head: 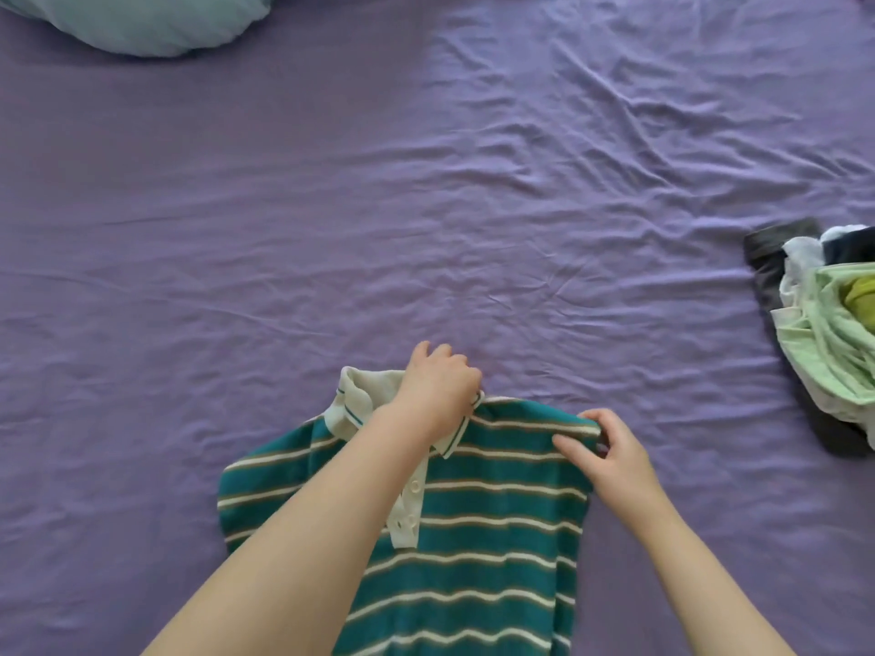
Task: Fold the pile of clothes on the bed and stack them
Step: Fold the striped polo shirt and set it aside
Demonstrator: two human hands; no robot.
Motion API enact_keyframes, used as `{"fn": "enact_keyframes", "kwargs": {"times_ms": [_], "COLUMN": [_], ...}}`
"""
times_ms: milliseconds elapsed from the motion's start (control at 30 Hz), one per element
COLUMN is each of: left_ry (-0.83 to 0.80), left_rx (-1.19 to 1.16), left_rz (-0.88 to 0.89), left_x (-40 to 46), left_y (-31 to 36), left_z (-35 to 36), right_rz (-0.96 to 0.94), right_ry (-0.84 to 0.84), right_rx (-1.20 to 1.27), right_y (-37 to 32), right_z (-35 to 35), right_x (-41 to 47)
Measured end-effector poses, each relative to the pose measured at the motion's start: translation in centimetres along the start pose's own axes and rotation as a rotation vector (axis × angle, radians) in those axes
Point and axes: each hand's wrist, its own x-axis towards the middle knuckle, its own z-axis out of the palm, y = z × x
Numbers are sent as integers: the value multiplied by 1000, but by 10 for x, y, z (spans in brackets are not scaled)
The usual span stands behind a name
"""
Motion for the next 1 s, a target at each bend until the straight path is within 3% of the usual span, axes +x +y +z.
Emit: {"fn": "enact_keyframes", "kwargs": {"times_ms": [67,133,267,367,467,533,633,733,833,900,1000], "left_ry": [31,79,203,349,463,487,312,110,-13,-25,123], "left_rx": [-135,-222,-241,-344,-383,-413,-521,-662,-718,-798,-895], "left_rz": [-48,-102,-205,-285,-401,-534,-725,-673,-631,-627,-700], "left_x": [0,2,-4,-29,-69,-99,-135,-156,-170,-178,-187], "left_y": [-3,-3,-5,-15,-41,-65,-100,-123,-134,-139,-149], "left_z": [-1,2,15,25,35,44,58,67,69,72,71], "right_rz": [9,6,-18,-130,-379,-530,-675,-776,-634,-481,-392], "right_ry": [39,100,154,138,283,244,69,-63,-56,21,44], "right_rx": [164,152,-129,-474,-725,-785,-791,-758,-656,-568,-559], "right_y": [-3,-5,-6,-9,-25,-38,-56,-68,-74,-75,-78], "right_z": [-5,-10,-12,-3,24,53,105,148,165,161,147], "right_x": [-2,2,14,8,-10,-24,-44,-59,-61,-53,-38]}}
